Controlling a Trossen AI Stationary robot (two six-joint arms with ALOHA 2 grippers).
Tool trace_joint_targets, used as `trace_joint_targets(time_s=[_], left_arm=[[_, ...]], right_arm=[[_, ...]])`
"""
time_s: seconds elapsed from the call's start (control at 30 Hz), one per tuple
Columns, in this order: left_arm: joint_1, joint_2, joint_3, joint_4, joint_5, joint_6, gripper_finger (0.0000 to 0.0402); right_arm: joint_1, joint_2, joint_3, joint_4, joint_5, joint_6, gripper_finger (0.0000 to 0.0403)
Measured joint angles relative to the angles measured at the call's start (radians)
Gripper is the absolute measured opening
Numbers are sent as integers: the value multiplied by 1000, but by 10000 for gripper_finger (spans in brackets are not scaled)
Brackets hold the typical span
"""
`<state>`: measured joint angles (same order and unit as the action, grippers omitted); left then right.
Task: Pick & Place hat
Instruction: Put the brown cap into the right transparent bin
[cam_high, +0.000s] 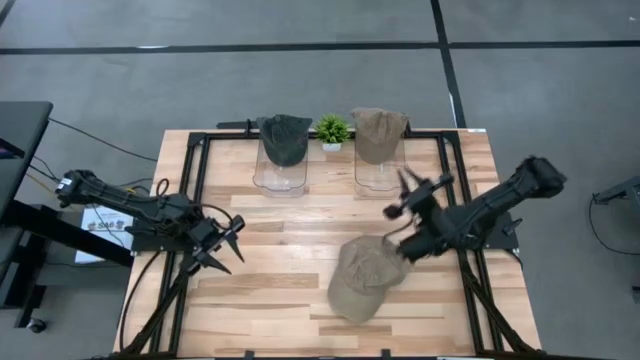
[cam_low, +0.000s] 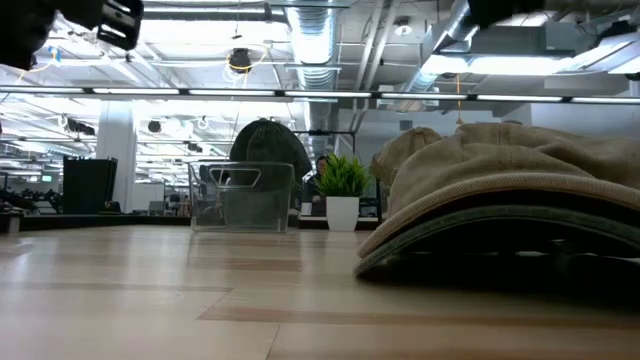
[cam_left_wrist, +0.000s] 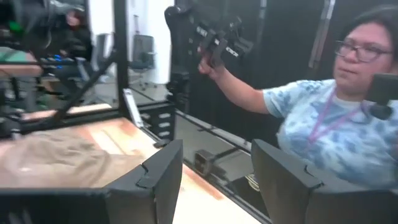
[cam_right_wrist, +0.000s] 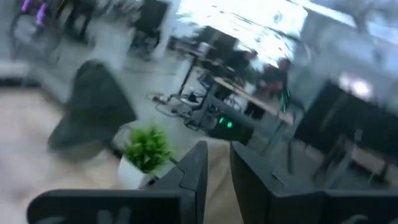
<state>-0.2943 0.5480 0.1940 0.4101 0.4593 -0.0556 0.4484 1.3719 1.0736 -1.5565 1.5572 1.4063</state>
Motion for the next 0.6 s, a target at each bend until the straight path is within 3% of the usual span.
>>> trace_joint_targets(time_s=[0.1, 0.23, 0.43, 0.6], left_arm=[[1, 6, 0, 46, -47, 24, 188], [32, 6, 0, 107, -128, 33, 188], [122, 6, 0, 163, -220, 31, 188], [190, 6, 0, 238, -231, 23, 188]], right_arm=[[-56, -92, -125, 34, 12, 232, 61], [-103, -157, -216, 136, 13, 397, 61], [-71, -155, -245, 334, 0, 335, 60], [-10, -118, -245, 526, -70, 189, 48]])
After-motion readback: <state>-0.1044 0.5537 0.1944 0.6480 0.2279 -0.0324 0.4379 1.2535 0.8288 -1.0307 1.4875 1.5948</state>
